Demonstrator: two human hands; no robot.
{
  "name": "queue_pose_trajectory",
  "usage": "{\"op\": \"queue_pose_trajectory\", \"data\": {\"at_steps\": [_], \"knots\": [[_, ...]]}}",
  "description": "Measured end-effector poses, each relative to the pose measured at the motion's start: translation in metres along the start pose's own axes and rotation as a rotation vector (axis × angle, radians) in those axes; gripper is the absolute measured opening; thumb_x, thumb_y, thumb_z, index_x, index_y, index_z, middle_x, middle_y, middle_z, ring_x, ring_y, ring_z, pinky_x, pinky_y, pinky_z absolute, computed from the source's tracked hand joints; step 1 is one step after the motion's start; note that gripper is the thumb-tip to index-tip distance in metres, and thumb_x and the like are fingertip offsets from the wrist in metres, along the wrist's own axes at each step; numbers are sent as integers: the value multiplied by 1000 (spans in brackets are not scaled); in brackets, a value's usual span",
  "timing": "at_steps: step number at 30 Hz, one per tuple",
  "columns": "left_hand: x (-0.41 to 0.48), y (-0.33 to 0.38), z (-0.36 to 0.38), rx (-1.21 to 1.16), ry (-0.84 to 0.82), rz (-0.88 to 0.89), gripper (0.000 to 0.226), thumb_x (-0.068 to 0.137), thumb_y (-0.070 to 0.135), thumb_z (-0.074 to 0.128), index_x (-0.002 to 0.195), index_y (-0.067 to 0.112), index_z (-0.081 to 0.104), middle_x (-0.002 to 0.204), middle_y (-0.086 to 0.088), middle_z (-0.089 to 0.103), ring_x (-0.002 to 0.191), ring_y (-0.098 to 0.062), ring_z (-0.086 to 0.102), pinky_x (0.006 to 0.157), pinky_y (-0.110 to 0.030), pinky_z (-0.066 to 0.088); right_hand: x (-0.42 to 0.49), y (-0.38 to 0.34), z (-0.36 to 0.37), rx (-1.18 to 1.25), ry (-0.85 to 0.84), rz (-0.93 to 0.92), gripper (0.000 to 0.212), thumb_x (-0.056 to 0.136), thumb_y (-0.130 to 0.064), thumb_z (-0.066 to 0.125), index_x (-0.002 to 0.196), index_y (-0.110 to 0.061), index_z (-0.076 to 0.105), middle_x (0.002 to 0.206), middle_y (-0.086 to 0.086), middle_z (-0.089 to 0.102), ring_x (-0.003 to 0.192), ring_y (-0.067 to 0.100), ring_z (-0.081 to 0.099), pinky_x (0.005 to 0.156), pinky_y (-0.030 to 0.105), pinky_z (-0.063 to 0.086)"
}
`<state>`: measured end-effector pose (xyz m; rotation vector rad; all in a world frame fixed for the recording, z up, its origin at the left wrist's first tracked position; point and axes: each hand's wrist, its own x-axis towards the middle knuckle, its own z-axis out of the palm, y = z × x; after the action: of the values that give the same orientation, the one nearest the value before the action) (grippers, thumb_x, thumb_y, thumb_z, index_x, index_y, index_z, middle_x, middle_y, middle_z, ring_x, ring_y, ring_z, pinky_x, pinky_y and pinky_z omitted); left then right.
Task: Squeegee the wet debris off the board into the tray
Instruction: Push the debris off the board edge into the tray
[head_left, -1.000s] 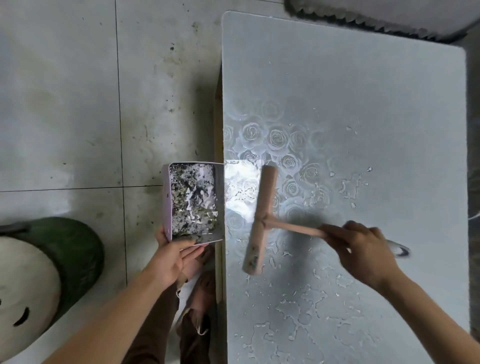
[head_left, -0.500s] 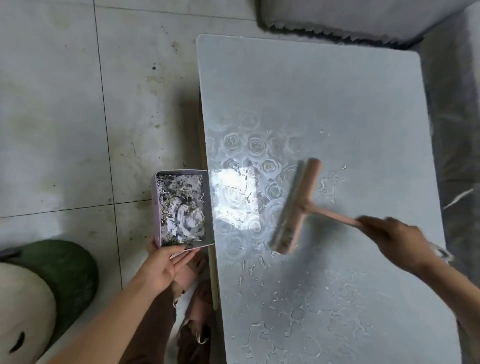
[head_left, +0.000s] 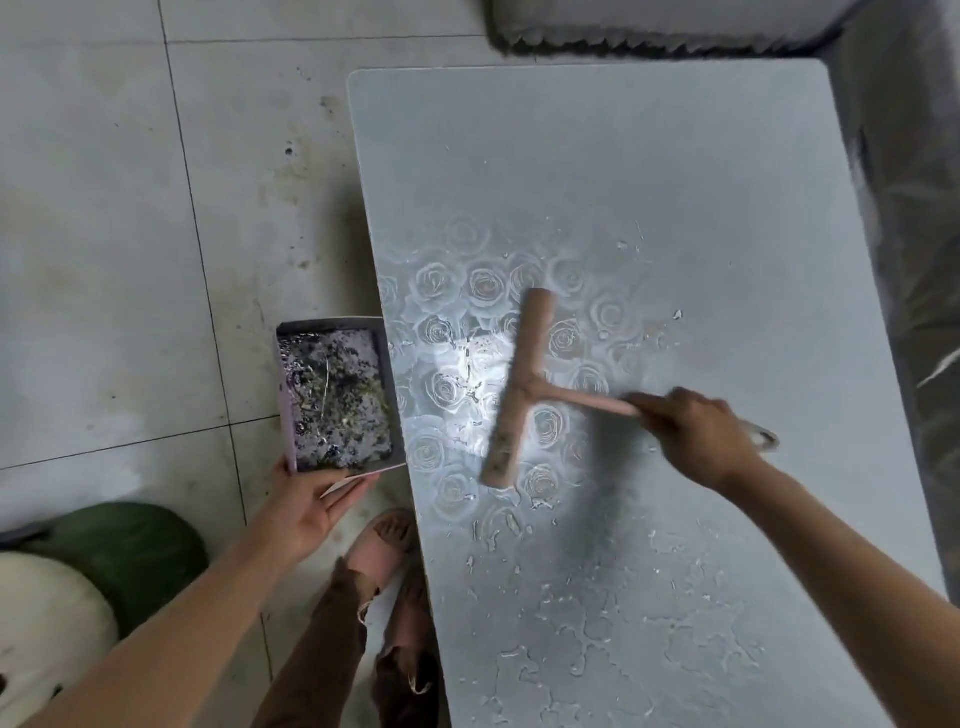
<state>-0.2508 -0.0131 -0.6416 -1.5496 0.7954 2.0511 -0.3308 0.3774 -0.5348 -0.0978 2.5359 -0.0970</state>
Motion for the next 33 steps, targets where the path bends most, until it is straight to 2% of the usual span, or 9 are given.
{"op": "queue_pose_trajectory", "data": {"at_steps": [2,5,11,18,21,24,26,31,33], "knots": [[0,1,0,4,-2,8,65,80,-21,47,137,9,42,117,-31,60,79,-40,71,57,-35,59,18,-28,-3,-23,44,-111,36,96,-25,49,130,-35,55,92,8,60,94,32,58,83,38,35],[-1,2,1,5,-18,2,61,80,-21,46,136,4,44,118,-32,59,80,-39,71,56,-34,59,16,-14,-26,34,100,-180,34,93,-23,57,125,-31,61,85,8,61,91,33,59,82,40,37],[1,6,3,26,-5,-5,67,83,-20,43,142,10,34,131,-31,51,77,-38,71,57,-34,59,-10,58,-49,-127,60,37,30,93,-37,53,119,-32,66,80,8,59,86,34,62,74,37,34],[13,24,16,13,3,10,71,83,-19,44,144,15,31,134,-29,49,101,-43,61,58,-35,60,41,-68,-13,-81,91,-177,35,96,-35,43,129,-41,53,99,5,62,99,28,57,85,36,32],[16,31,21,19,1,39,74,82,-20,44,141,23,32,132,-30,50,101,-45,61,60,-37,60,45,-81,-28,-109,141,-231,33,94,-35,44,125,-39,57,93,5,62,96,28,57,84,37,31],[18,37,25,-1,1,54,75,82,-22,43,138,28,32,129,-31,52,99,-46,62,61,-39,60,33,-46,-53,6,197,-163,27,92,-24,58,116,-33,67,78,8,63,83,34,62,77,40,36],[19,38,26,5,-8,46,72,83,-22,43,137,24,32,128,-31,53,94,-45,65,62,-39,60,24,-30,-62,-54,190,-114,23,91,-26,60,111,-29,70,72,9,62,75,35,63,72,41,40],[19,39,26,5,-24,21,70,84,-22,44,140,17,32,123,-31,57,86,-42,69,62,-38,60,40,-82,-44,-148,115,-113,33,98,-38,41,127,-44,54,96,4,63,98,27,58,84,37,33],[20,38,26,-2,-10,42,65,83,-23,44,130,22,35,120,-31,57,82,-41,70,60,-38,60,56,-118,-37,-137,116,-163,37,97,-41,33,129,-45,50,99,2,61,100,25,56,84,35,30]]}}
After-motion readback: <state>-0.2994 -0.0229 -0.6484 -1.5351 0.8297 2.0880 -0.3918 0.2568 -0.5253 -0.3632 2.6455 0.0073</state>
